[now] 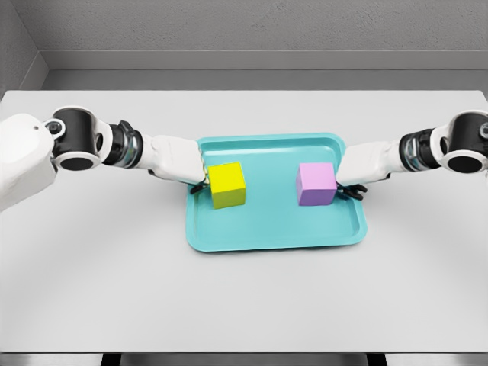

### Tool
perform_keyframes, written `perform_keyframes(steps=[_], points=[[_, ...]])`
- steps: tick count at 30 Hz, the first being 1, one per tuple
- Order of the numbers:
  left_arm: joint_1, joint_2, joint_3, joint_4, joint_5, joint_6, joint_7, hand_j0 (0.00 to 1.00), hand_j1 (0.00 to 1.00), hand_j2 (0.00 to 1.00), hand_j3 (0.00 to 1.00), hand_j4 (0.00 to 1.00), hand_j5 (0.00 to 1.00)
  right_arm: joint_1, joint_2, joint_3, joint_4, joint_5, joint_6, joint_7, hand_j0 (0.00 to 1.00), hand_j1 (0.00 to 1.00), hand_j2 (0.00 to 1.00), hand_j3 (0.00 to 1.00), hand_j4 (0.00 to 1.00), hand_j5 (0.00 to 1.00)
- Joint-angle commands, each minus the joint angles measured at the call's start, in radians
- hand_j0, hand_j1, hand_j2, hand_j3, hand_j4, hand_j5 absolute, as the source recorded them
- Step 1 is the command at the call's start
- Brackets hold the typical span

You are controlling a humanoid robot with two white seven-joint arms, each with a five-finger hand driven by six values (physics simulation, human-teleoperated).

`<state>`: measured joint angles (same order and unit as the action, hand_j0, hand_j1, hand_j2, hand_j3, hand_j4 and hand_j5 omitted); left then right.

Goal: Push two cubes

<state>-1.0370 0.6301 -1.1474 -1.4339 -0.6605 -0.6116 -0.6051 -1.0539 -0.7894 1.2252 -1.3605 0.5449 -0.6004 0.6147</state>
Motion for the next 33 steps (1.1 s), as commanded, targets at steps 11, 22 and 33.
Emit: perform_keyframes(steps=[11, 22, 33], points=[[-0.006, -0.012, 0.002, 0.009, 0.029, 0.001, -0.006, 0.5, 0.5, 0.5, 0.5, 0.5, 0.5, 0.0, 0.006, 0.013, 0.008, 0.009, -0.01, -0.004, 0.16, 0.16, 0.16, 0.16, 0.16, 0.16], [-0.006, -0.02, 0.011, 0.016, 0.027, 0.001, -0.006, 0.5, 0.5, 0.5, 0.5, 0.5, 0.5, -0.001, 0.006, 0.011, 0.005, 0.009, -0.01, -0.004, 0.16, 0.16, 0.16, 0.16, 0.16, 0.16], [-0.008, -0.035, 0.012, 0.016, 0.027, 0.001, -0.006, 0.5, 0.5, 0.5, 0.5, 0.5, 0.5, -0.006, 0.009, 0.011, 0.003, 0.009, -0.01, -0.004, 0.16, 0.16, 0.16, 0.16, 0.16, 0.16]])
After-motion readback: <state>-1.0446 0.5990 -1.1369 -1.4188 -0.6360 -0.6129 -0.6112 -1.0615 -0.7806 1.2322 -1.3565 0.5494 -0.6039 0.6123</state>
